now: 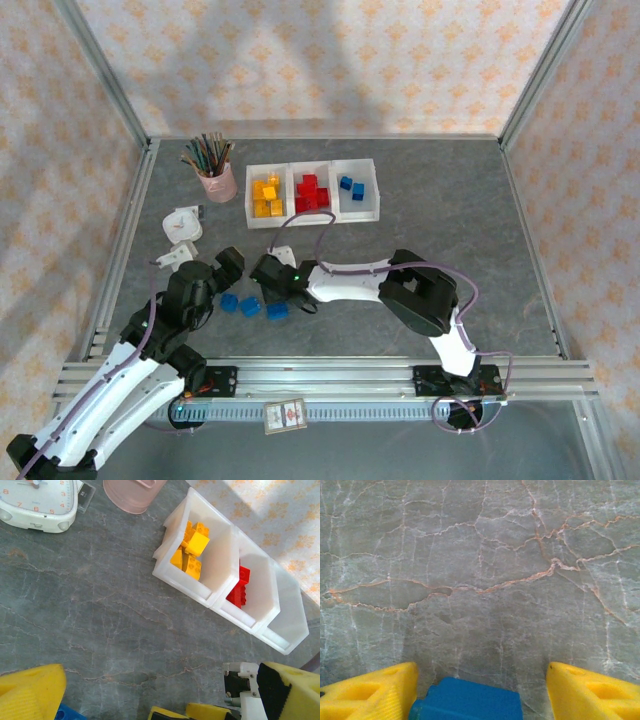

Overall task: Sort the legos into containers by color
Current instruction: Pick up the lego from the bottom-center of the table, then place the lego in the container.

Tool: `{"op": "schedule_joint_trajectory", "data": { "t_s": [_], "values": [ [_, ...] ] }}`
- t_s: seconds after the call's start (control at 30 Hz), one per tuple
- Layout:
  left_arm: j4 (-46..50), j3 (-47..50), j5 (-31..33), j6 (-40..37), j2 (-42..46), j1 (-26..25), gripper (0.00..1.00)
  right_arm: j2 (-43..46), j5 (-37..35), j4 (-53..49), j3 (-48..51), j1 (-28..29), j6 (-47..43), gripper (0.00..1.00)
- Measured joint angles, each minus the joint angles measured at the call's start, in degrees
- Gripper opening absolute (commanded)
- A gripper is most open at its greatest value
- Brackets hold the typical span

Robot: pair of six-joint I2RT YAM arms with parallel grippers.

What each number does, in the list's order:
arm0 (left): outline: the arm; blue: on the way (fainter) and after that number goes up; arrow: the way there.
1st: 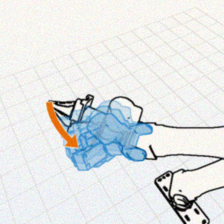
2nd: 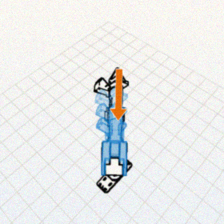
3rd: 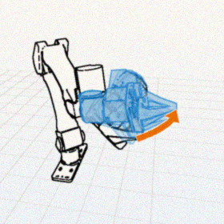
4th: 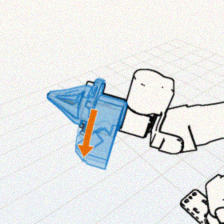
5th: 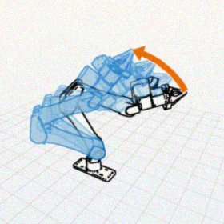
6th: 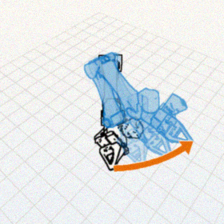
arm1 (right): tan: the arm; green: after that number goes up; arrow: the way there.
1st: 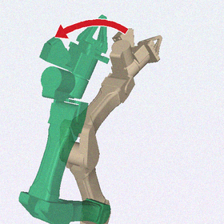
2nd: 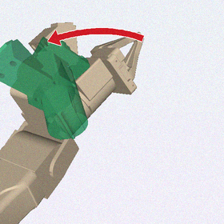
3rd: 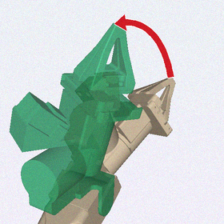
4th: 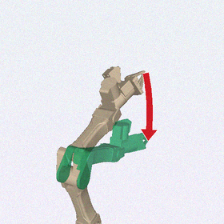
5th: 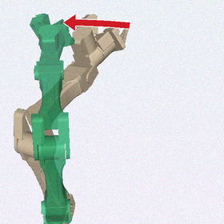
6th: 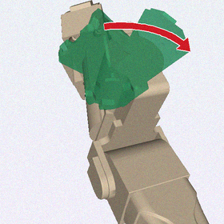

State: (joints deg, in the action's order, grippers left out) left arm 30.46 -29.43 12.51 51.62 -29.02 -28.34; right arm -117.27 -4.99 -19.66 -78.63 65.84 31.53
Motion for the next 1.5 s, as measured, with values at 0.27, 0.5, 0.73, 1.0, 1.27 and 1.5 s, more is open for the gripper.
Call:
{"op": "schedule_joint_trajectory", "data": {
  "t_s": [0.27,0.5,0.73,1.0,1.27,1.5],
  "values": [
    [-0.04,0.02,-0.02,0.0,-0.66,0.0,0.99,0.0,-1.73,-1.14,0.31,0.13,-0.04,0.5],
    [-0.09,0.02,-0.04,0.0,-1.14,0.0,0.99,0.28,-2.67,-1.4,0.35,0.17,-0.24,0.36],
    [-0.33,-0.13,-0.72,-0.02,-1.92,0.0,0.99,5.31,-3.21,-1.18,3.08,0.09,-1.16,0.34],
    [-4.2,-1.31,-4.83,-0.63,-6.08,0.0,0.99,15.65,-3.26,-0.46,5.57,-5.14,-3.52,0.35],
    [-12.87,-1.99,-11.23,-1.14,-16.22,-0.17,0.99,21.9,-3.96,-0.37,5.95,-17.03,-7.85,0.36],
    [-21.18,-5.88,-14.51,-2.25,-26.58,-3.06,0.99,19.85,-3.63,0.83,2.97,-29.4,-11.72,0.37]
  ]
}}
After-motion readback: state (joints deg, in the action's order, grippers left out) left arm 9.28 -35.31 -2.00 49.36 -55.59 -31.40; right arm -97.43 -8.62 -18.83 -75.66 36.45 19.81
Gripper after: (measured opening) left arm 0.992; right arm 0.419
